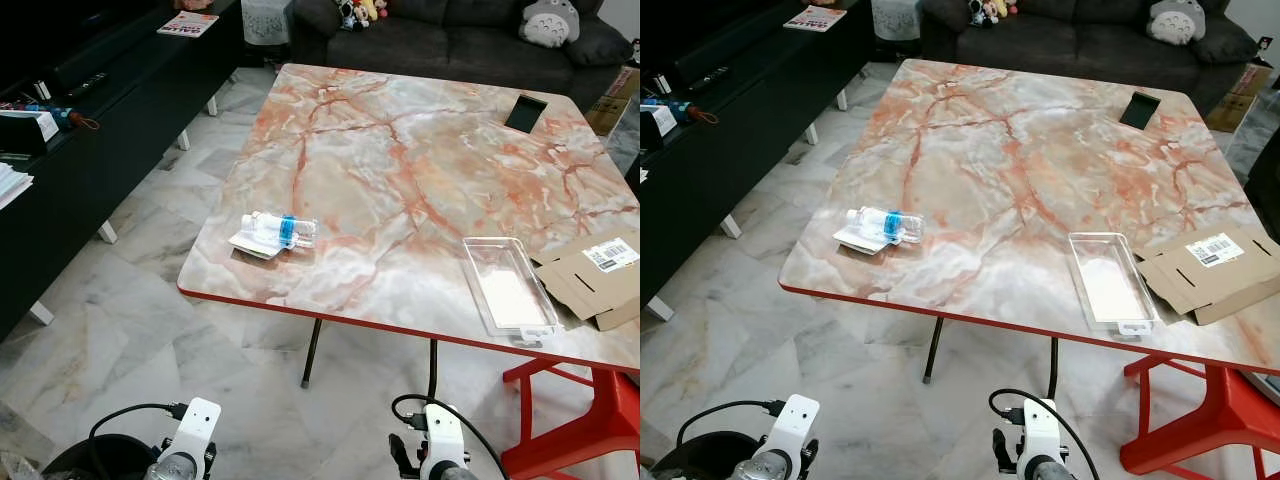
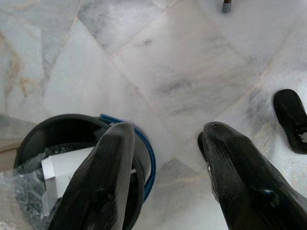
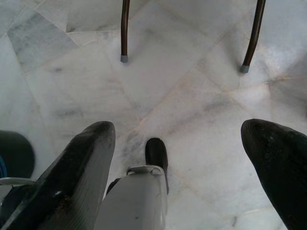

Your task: Picking trash to rubbish bin

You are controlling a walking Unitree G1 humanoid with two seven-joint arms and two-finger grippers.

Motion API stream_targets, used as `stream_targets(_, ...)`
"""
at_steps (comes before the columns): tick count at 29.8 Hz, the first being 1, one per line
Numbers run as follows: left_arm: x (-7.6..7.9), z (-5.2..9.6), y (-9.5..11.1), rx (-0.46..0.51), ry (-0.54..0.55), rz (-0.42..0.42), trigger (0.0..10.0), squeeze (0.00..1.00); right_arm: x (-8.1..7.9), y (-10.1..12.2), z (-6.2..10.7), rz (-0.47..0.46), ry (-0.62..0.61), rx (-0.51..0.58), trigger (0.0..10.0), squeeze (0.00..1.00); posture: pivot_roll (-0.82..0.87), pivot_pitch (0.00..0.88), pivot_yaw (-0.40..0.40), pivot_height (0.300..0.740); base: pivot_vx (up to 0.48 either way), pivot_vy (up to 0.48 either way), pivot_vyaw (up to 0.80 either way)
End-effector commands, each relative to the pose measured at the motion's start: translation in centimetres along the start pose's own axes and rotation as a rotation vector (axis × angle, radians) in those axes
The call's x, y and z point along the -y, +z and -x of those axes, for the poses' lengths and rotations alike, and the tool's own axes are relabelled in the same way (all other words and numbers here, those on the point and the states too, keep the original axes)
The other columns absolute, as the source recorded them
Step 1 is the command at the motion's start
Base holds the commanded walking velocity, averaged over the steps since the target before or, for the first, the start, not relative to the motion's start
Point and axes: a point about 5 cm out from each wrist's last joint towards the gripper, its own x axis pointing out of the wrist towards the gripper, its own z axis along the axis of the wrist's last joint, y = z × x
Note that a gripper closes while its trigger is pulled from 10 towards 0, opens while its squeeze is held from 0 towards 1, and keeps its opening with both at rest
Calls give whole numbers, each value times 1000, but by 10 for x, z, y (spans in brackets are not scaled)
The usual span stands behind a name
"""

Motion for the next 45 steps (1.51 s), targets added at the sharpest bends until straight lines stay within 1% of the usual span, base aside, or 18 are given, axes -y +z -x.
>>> stream_targets(1, 2, 0, -1, -9, -9, -32, 10000, 0, 1, -5, 1, -2, -7, -17, 10000, 0, 87, 112, -56, 740, 0, 0, -550)
stream_targets(5, -1, 0, -1, -8, -5, -40, 10000, 0, -3, -6, 1, -7, -3, -21, 10000, 0, 97, 103, -46, 740, 0, 0, -545)
stream_targets(8, -5, 0, 0, -6, 2, -69, 10000, 0, -7, -7, 0, -11, 5, -22, 10000, 0, 104, 94, -41, 740, 0, -255, -544)
stream_targets(15, -8, 0, -2, -11, 18, -37, 10000, 0, -7, -5, 0, -8, 7, -20, 10000, 0, 107, 81, -36, 740, 0, -382, -546)
stream_targets(19, -3, 1, -5, -21, 8, -34, 10000, 0, -2, -4, 0, 4, 0, -17, 10000, 0, 97, 79, -50, 740, 0, 0, -545)
stream_targets(22, 1, 1, -5, -18, 2, -28, 10000, 0, 4, -2, 1, 21, -5, -16, 10000, 0, 89, 85, -83, 740, 0, 0, -544)
stream_targets(25, 5, 0, -3, -13, 1, -4, 10000, 0, 10, -1, 2, 40, -10, -21, 10000, 0, 87, 79, -97, 740, 0, 0, -544)
stream_targets(29, 9, 0, -1, -9, -5, -2, 10000, 0, 15, 1, 2, 48, -13, -16, 10000, 0, 77, 78, -111, 740, 0, 0, -477)
stream_targets(35, 21, -1, 4, 3, -24, 11, 10000, 0, 29, 9, 4, 59, -42, 7, 10000, 0, 57, 56, -145, 740, 0, 0, 0)
stream_targets(40, 26, -1, 8, 13, -34, 7, 10000, 0, 36, 14, 4, 57, -60, 17, 10000, 0, 40, 50, -148, 740, 0, 0, 0)
stream_targets(42, 29, -2, 11, 19, -42, -12, 10000, 0, 41, 17, 5, 50, -80, 24, 10000, 0, 33, 38, -153, 740, 0, 0, 0)
stream_targets(45, 31, -2, 12, 19, -42, -6, 10000, 0, 44, 18, 6, 48, -85, 22, 10000, 0, 35, 25, -157, 740, 0, 0, -225)
